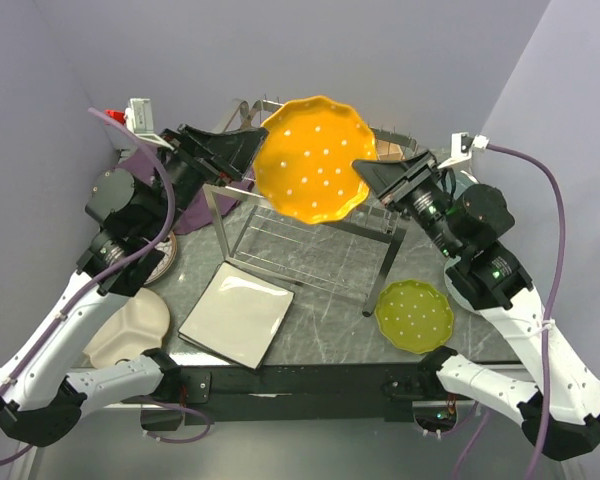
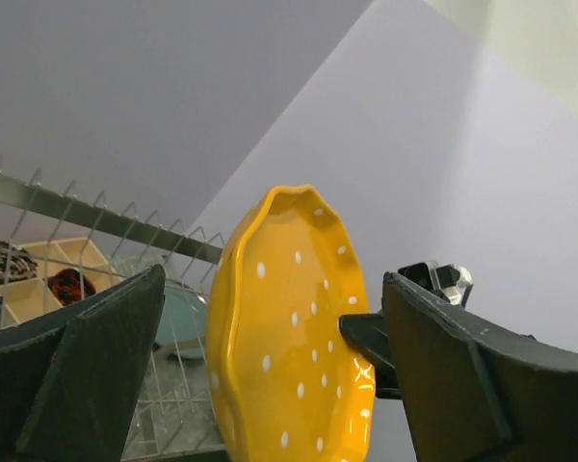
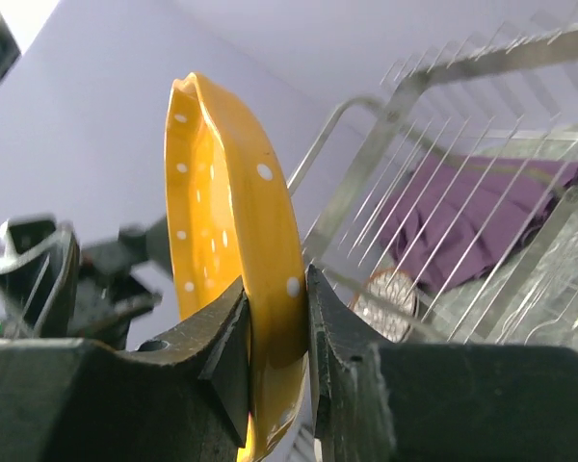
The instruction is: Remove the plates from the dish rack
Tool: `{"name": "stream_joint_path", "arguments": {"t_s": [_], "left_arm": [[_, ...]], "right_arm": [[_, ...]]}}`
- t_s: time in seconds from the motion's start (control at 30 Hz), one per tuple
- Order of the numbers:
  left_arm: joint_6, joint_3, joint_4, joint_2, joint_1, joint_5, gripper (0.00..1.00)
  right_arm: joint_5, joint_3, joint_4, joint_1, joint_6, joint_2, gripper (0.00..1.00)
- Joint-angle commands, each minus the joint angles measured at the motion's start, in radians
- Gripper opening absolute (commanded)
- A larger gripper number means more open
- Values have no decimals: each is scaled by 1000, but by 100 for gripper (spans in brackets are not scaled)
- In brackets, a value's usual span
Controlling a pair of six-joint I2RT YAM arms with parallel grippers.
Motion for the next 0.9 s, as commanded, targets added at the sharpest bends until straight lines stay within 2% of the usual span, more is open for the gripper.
{"name": "stream_joint_path", "arguments": {"t_s": [0.0, 0.17, 0.43, 0.53, 0.57, 0.7, 0.87], "left_arm": [[99, 57, -75, -44, 0, -105, 99], [126, 17, -107, -104, 0, -117, 99], [140, -89, -138, -159, 2, -105, 100], [130, -123, -143, -170, 2, -84, 99], [128, -140, -143, -173, 0, -73, 99], [97, -207, -123, -201, 2, -39, 99], [84, -294, -83, -247, 2, -24, 99]], "right_arm": [[-38, 127, 200, -135, 114, -6, 0], [-93, 187, 194, -293, 183, 37, 0], [-96, 228, 202, -566, 266, 68, 0], [-81, 217, 188, -629, 303, 66, 0], [-83, 207, 185, -690, 311, 63, 0], [-86, 182, 159, -809, 329, 34, 0], [-115, 93, 50, -941, 349, -31, 0]]}}
